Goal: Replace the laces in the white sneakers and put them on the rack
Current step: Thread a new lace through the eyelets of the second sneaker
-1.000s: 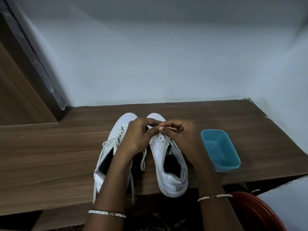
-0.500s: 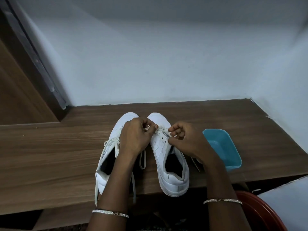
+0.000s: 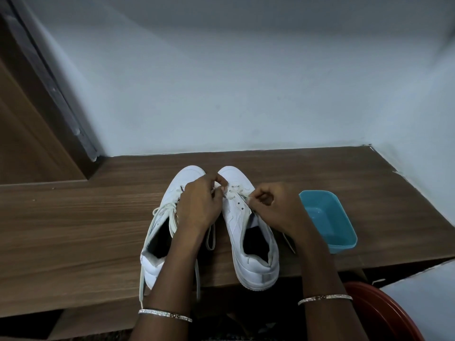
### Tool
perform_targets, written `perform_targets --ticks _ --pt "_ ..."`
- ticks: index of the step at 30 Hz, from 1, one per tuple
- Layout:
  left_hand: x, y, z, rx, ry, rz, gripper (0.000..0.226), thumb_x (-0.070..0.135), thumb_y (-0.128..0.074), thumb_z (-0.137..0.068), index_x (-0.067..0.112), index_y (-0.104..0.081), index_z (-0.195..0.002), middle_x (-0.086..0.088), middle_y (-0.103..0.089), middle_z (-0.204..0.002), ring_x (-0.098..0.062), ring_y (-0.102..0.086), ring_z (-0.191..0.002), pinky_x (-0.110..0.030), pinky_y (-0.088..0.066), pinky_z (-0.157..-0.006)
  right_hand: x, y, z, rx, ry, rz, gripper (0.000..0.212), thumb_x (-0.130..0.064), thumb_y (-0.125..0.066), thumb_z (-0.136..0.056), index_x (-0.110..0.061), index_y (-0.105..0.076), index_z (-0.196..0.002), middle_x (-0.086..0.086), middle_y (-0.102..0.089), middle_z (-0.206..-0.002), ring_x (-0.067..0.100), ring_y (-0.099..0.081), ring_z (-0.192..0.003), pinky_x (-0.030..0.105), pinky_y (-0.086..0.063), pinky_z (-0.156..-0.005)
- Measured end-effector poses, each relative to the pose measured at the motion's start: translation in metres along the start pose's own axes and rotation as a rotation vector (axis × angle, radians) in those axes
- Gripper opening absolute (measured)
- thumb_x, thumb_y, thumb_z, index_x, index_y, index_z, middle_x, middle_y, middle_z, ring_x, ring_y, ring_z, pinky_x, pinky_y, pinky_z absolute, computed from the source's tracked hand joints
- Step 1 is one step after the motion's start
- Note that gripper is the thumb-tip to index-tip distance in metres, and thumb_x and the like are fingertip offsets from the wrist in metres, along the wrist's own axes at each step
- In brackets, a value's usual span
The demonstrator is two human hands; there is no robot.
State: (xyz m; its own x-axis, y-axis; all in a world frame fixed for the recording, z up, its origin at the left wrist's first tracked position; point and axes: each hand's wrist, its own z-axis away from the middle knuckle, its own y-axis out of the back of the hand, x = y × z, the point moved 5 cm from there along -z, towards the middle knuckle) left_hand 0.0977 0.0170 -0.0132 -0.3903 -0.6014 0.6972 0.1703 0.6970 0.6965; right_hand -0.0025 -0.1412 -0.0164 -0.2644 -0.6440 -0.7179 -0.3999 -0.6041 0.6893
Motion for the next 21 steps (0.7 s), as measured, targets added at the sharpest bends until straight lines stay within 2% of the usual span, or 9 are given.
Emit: perform_targets --ticks 2,4,5,6,8,13,19,21 --pt "0.001 -0.006 0.000 -0.007 -0.033 -0.020 0.017 0.021 -0.058 -0.089 0.035 -0.067 -0.087 0.011 -0.067 -0.080 -0.014 -0.063 -0.080 -0.030 -0.048 -0.067 -0.001 -0.001 -0.001 0.047 0.019 -0.031 0.029 -0.050 -0.069 -0.085 -0.024 -0.074 -0.074 -0.013 -0.068 -0.065 0.001 -0.062 -0.062 0.022 -0.046 -0.060" --pt "0.004 -0.012 0.001 0.025 -0.054 -0.049 0.018 0.022 -0.058 -0.089 0.033 -0.072 -0.091 0.011 -0.069 -0.092 -0.014 -0.064 -0.088 -0.028 -0.046 -0.067 -0.003 0.003 -0.005 0.175 0.043 -0.029 0.021 -0.037 -0.069 -0.089 -0.021 -0.073 -0.076 -0.010 -0.068 -0.066 0.002 -0.061 -0.062 0.024 -0.045 -0.061" --pt "0.006 -0.014 0.001 0.044 -0.065 -0.072 0.017 0.023 -0.058 -0.090 0.032 -0.073 -0.092 0.011 -0.067 -0.095 -0.014 -0.064 -0.091 -0.029 -0.046 -0.068 -0.004 0.005 -0.007 0.227 0.058 -0.022 0.009 -0.026 -0.069 -0.089 -0.022 -0.074 -0.082 -0.009 -0.069 -0.072 0.004 -0.062 -0.066 0.027 -0.048 -0.064" --pt "0.009 -0.015 0.001 0.057 -0.082 -0.102 0.016 0.024 -0.059 -0.090 0.031 -0.073 -0.094 0.010 -0.066 -0.098 -0.015 -0.063 -0.093 -0.030 -0.047 -0.070 -0.005 0.005 -0.009 0.245 0.065 -0.015 0.007 -0.017 -0.069 -0.087 -0.022 -0.074 -0.089 -0.009 -0.070 -0.080 0.006 -0.064 -0.071 0.030 -0.052 -0.069" --pt "0.011 -0.017 0.001 0.046 -0.110 -0.151 0.014 0.028 -0.061 -0.091 0.033 -0.072 -0.098 0.010 -0.064 -0.100 -0.017 -0.062 -0.095 -0.033 -0.049 -0.073 -0.004 -0.002 -0.014 0.202 0.087 0.016 0.016 -0.010 -0.069 -0.085 -0.023 -0.075 -0.093 -0.008 -0.071 -0.089 0.008 -0.066 -0.078 0.035 -0.055 -0.077" --pt "0.011 -0.016 -0.002 0.004 -0.141 -0.190 0.014 0.028 -0.061 -0.091 0.038 -0.070 -0.096 0.011 -0.063 -0.098 -0.017 -0.061 -0.093 -0.034 -0.048 -0.072 -0.001 -0.015 -0.019 0.067 0.042 0.052 0.010 -0.020 -0.072 -0.085 -0.028 -0.076 -0.088 -0.019 -0.071 -0.082 0.001 -0.067 -0.081 0.034 -0.055 -0.082" --pt "0.015 -0.027 0.001 -0.062 -0.211 -0.317 0.017 0.014 -0.049 -0.091 0.027 -0.049 -0.103 0.008 -0.052 -0.113 -0.030 -0.063 -0.082 -0.036 -0.046 -0.061 0.002 -0.016 -0.015 0.027 0.025 0.035 0.022 -0.013 -0.066 -0.083 -0.029 -0.074 -0.096 -0.017 -0.071 -0.087 0.002 -0.066 -0.088 0.038 -0.055 -0.086" --pt "0.015 -0.027 0.002 -0.069 -0.193 -0.315 0.021 0.010 -0.046 -0.090 0.023 -0.045 -0.106 0.005 -0.052 -0.113 -0.034 -0.062 -0.081 -0.038 -0.046 -0.061 0.004 -0.015 -0.014 0.041 0.013 0.007 0.019 -0.018 -0.066 -0.086 -0.029 -0.073 -0.099 -0.019 -0.069 -0.088 0.002 -0.066 -0.091 0.038 -0.055 -0.089"
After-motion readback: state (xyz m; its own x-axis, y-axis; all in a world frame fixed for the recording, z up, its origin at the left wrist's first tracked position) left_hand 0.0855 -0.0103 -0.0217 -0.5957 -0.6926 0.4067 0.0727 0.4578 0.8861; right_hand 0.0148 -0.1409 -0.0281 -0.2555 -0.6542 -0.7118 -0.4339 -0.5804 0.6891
